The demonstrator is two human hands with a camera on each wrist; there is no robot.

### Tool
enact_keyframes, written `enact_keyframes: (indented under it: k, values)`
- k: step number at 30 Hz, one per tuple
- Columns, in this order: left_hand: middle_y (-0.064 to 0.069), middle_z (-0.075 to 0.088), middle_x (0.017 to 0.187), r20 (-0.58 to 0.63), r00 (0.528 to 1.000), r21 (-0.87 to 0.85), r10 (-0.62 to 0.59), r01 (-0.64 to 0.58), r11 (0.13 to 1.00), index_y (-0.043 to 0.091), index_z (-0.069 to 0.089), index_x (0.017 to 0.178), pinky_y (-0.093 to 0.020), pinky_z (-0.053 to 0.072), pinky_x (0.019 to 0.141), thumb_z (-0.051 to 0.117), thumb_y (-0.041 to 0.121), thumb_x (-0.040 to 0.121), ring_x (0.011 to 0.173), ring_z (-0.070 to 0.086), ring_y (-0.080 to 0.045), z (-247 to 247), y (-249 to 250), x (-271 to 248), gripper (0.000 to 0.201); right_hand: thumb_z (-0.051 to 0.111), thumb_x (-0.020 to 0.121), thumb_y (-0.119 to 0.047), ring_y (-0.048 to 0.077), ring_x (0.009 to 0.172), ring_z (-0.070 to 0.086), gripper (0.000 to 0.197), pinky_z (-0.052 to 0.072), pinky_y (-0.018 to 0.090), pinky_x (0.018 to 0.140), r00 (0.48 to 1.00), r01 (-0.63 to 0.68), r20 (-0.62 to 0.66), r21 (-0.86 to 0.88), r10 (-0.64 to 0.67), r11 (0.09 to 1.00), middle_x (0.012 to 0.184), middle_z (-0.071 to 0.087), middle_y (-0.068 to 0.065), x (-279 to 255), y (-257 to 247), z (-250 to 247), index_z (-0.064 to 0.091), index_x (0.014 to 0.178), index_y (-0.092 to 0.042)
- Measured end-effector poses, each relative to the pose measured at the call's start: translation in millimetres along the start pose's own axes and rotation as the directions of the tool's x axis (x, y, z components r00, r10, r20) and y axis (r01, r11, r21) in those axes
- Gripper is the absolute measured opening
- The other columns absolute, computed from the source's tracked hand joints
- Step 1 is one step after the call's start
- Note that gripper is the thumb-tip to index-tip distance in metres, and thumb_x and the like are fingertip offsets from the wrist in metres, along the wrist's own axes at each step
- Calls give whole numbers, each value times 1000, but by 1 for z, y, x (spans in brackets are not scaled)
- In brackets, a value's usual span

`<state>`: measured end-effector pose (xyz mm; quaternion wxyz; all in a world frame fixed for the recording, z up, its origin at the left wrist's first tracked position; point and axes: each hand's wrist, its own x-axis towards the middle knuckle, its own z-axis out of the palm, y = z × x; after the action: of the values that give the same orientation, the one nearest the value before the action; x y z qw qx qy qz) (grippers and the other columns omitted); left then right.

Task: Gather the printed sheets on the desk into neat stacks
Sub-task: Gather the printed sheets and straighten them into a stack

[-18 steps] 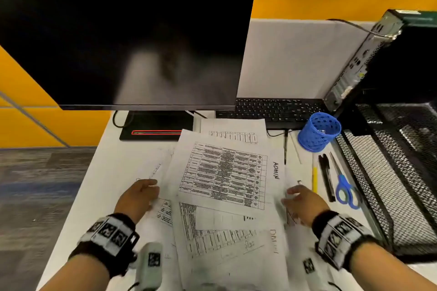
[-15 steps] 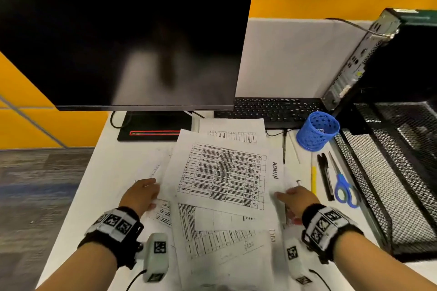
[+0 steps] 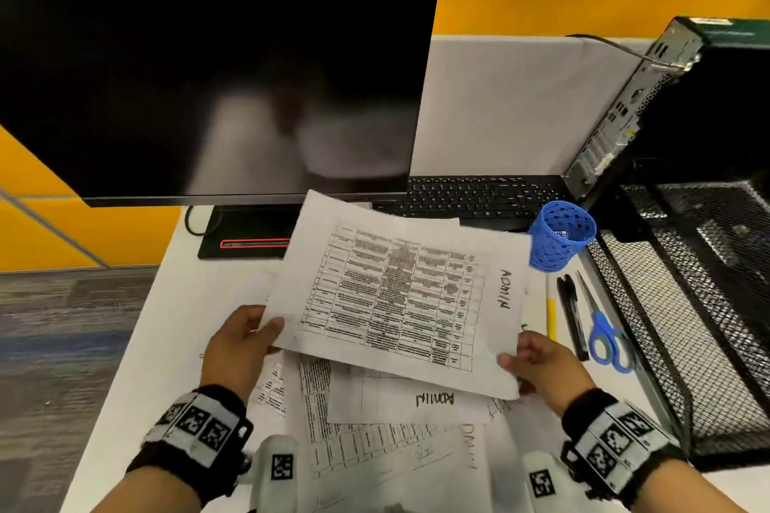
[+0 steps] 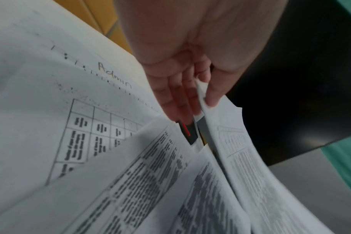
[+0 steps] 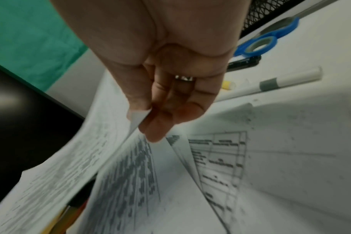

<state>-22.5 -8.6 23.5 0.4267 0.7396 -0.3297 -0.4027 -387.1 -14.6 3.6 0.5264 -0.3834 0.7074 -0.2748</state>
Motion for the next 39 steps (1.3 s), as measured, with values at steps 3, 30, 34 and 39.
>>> enact_keyframes:
  k: [3,30,34,39]
  values:
    - [-8,53,122,-114,989,49,94,-89,995,19,50,121,-33,45,90,69,-1,79,116,52,-29,-8,10,-1,50,67,81,-4,22,68,55,16,45,33,65,994,106,-26,-39,-107,994,71,63,13,-5,-6,-5,57,71,-11]
    - [20,69,66,519,855,370,7,-232,900,28,71,74,-11,41,59,73,16,78,62,62,5,-16,17,-47,13,49,92,-18,27,122,51,36,41,27,97,982,-170,-55,-679,181,714,134,54,15,31,-23,70,53,123,-1]
    - [6,72,70,319,946,385,57,-185,904,32,65,79,-20,44,59,64,23,87,66,65,-9,-22,20,-42,12,54,89,-21,29,126,47,45,36,30,107,992,-128,-92,-613,91,780,136,52,12,29,-13,52,50,131,-4]
    - [4,56,63,185,979,512,80,-166,843,21,61,87,-23,34,51,58,21,91,59,51,-13,-28,13,-27,5,54,92,-22,30,124,51,39,36,29,103,987,-93,-161,-555,3,827,133,57,13,21,3,20,56,128,-8]
